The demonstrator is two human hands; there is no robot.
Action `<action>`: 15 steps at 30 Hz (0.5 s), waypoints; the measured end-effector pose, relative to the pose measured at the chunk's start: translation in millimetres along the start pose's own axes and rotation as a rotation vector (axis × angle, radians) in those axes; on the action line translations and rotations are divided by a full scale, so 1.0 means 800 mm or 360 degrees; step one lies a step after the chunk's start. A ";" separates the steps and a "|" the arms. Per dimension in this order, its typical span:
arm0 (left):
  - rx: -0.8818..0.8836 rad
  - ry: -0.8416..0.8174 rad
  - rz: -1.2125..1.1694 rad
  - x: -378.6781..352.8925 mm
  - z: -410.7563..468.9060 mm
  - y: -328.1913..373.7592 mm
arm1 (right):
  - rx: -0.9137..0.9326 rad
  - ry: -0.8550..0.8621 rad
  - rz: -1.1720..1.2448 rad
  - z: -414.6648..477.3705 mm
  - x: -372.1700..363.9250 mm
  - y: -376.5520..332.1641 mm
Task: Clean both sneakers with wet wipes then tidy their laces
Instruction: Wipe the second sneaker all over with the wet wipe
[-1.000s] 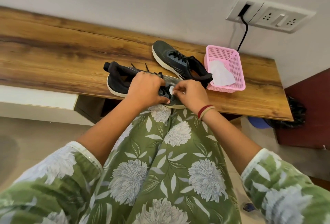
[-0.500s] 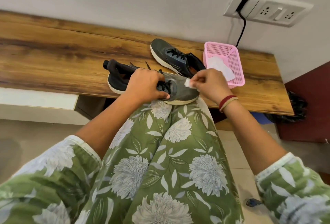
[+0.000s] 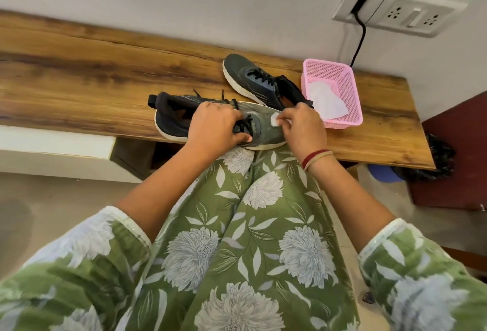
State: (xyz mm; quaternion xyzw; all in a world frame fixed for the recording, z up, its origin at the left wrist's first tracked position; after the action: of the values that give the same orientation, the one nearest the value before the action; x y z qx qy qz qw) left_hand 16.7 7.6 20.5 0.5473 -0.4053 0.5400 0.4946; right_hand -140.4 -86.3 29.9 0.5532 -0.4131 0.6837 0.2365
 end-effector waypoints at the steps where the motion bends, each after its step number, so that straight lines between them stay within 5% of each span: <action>1: 0.0005 -0.0017 0.0018 0.001 0.003 0.000 | 0.0043 -0.0051 -0.0033 0.001 -0.003 -0.005; 4: 0.0003 -0.0074 0.0067 0.005 0.011 0.000 | 0.0240 -0.0280 -0.0138 -0.005 -0.008 -0.020; 8: 0.0000 -0.0069 0.0048 0.005 0.012 -0.001 | 0.0062 -0.0135 -0.0201 0.027 0.005 0.001; 12: -0.0003 -0.0076 0.0097 0.007 0.012 0.001 | 0.0142 -0.0491 -0.0036 0.023 -0.004 -0.018; 15: -0.0001 -0.0056 0.0101 0.004 0.009 0.002 | 0.0083 -0.0308 -0.0164 0.037 0.003 -0.008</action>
State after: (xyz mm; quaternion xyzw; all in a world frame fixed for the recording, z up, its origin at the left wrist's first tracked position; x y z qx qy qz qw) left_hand 16.5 0.5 24.8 0.5435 -0.4311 0.5456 0.4702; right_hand -119.5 -107.1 35.7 0.6430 -0.3871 0.6246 0.2160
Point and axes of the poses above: each hand's wrist, its own z-axis towards the middle knuckle, its own x-axis out of the back of the hand, y = z × x, the point moved 1 cm from there along z, towards the middle knuckle, and after that the axes turned 4 degrees about z, right-handed, at the moved point
